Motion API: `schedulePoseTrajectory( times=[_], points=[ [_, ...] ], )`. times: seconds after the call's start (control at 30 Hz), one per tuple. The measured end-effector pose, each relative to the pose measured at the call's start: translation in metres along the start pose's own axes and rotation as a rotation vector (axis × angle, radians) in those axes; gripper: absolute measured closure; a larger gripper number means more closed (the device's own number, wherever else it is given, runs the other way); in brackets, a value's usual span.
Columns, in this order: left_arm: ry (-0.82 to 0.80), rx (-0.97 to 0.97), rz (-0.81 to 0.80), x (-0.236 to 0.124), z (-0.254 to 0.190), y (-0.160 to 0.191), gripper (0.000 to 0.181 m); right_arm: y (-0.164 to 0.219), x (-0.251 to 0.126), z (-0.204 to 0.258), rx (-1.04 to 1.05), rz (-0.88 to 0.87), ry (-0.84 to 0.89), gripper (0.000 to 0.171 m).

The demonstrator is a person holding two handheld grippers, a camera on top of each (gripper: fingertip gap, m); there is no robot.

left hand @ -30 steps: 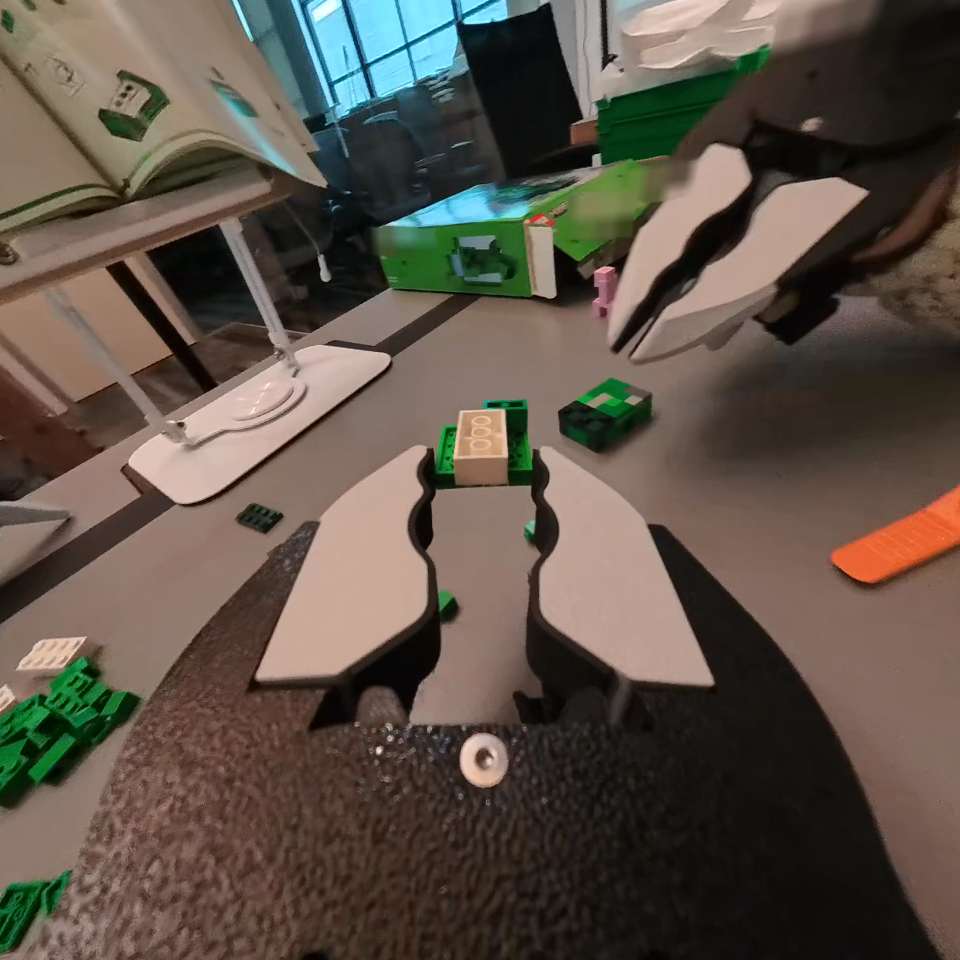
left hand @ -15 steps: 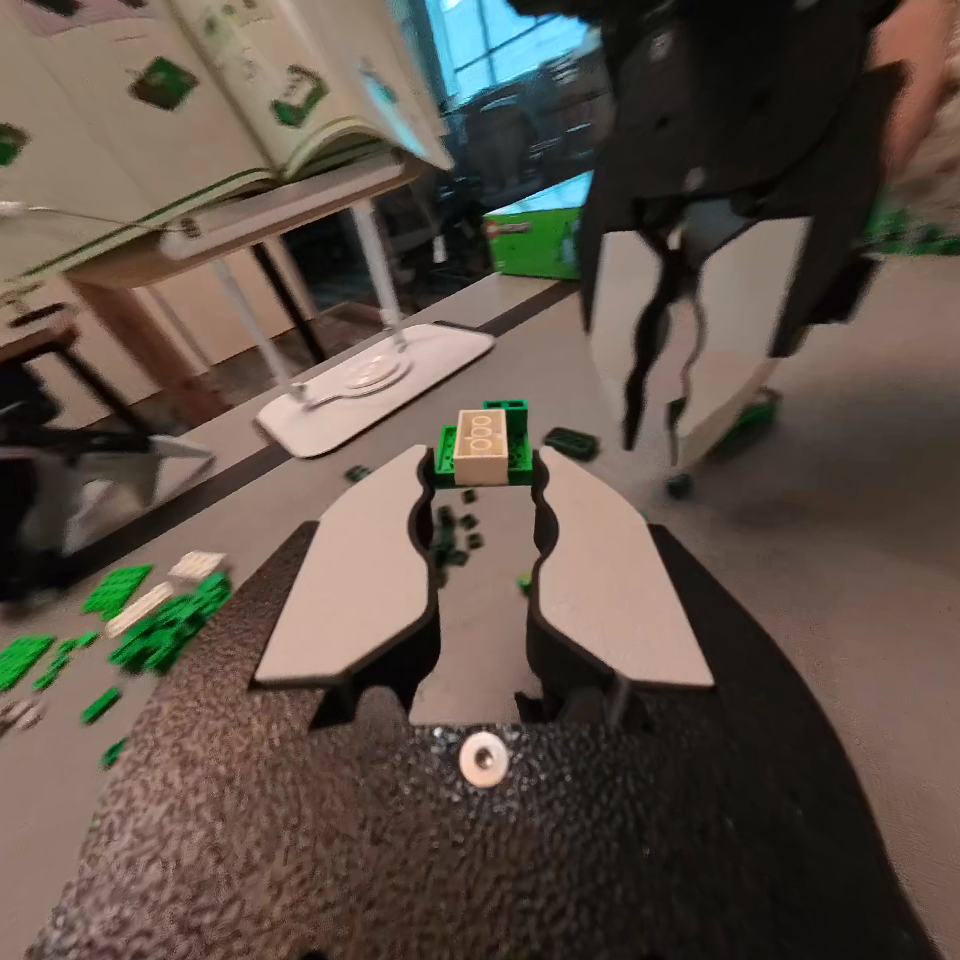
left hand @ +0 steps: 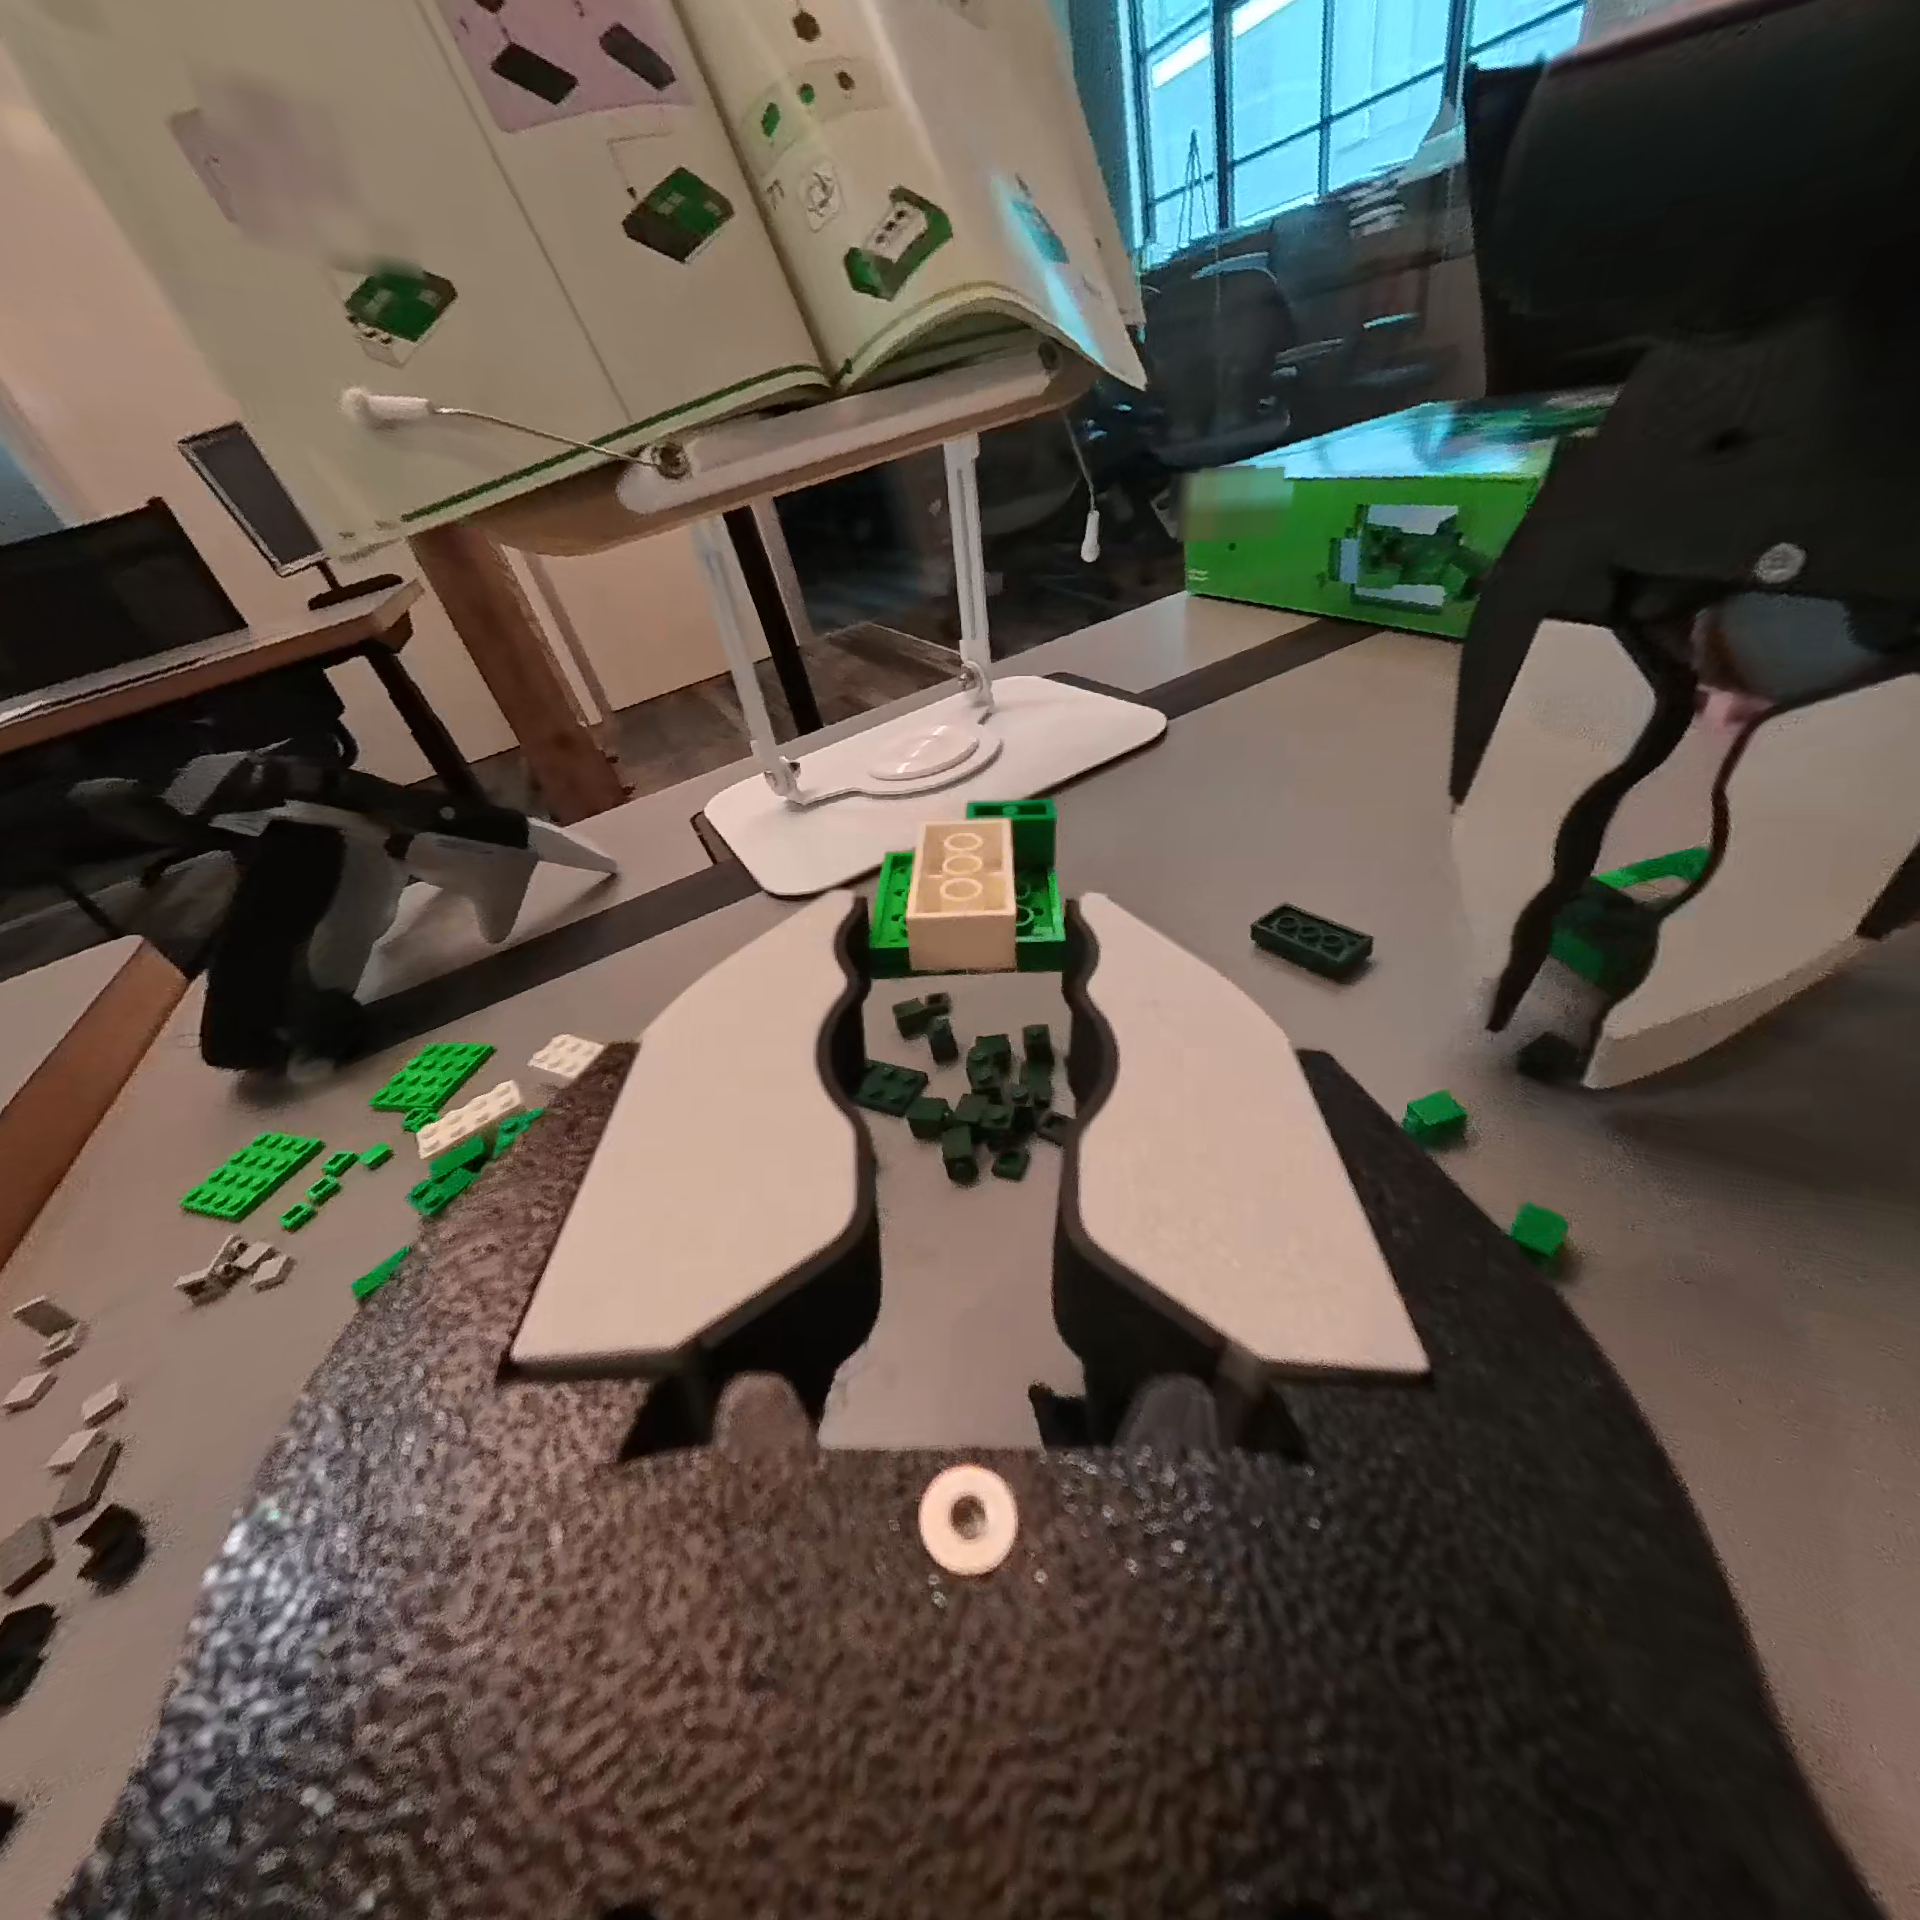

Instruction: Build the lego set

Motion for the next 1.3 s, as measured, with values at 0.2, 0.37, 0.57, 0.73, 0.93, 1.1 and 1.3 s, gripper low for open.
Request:
schedulePoseTrajectory(
  times=[0.2,0.37,0.57,0.73,0.93,1.1,1.3],
  points=[
    [0.030,0.009,0.001,0.000,-0.004,0.000,0.145,-0.002,0.006,0.003,-0.038,0.075,-0.001,0.154],
    [0.069,0.006,0.002,0.000,-0.007,0.000,0.145,0.005,0.007,0.002,-0.042,0.104,-0.029,0.163],
    [0.252,0.062,-0.070,-0.006,-0.032,-0.008,0.145,-0.004,-0.043,0.012,-0.120,-0.337,0.007,0.163],
    [0.572,0.062,-0.128,-0.017,-0.066,-0.013,0.145,0.000,-0.086,0.030,-0.120,-0.718,0.062,0.164],
    [0.798,0.065,-0.182,-0.029,-0.087,-0.016,0.145,-0.003,-0.087,0.044,-0.077,-0.882,0.078,0.164],
    [0.857,0.066,-0.246,-0.036,-0.091,-0.019,0.146,-0.006,-0.093,0.048,-0.040,-1.035,0.001,0.164],
    [0.778,0.200,-0.319,-0.040,-0.102,-0.024,0.145,-0.005,-0.091,0.048,-0.066,-1.015,-0.012,0.164]
  ],
)
Point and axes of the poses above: each gripper's, where its closed fingertips meet, x out along the fingers, y out of its underside, z = x × y across the jaws, the point moved 4 cm from there along -x, back along the fingers, and after that the axes turned 14 degrees about z, right-handed, at the moved point
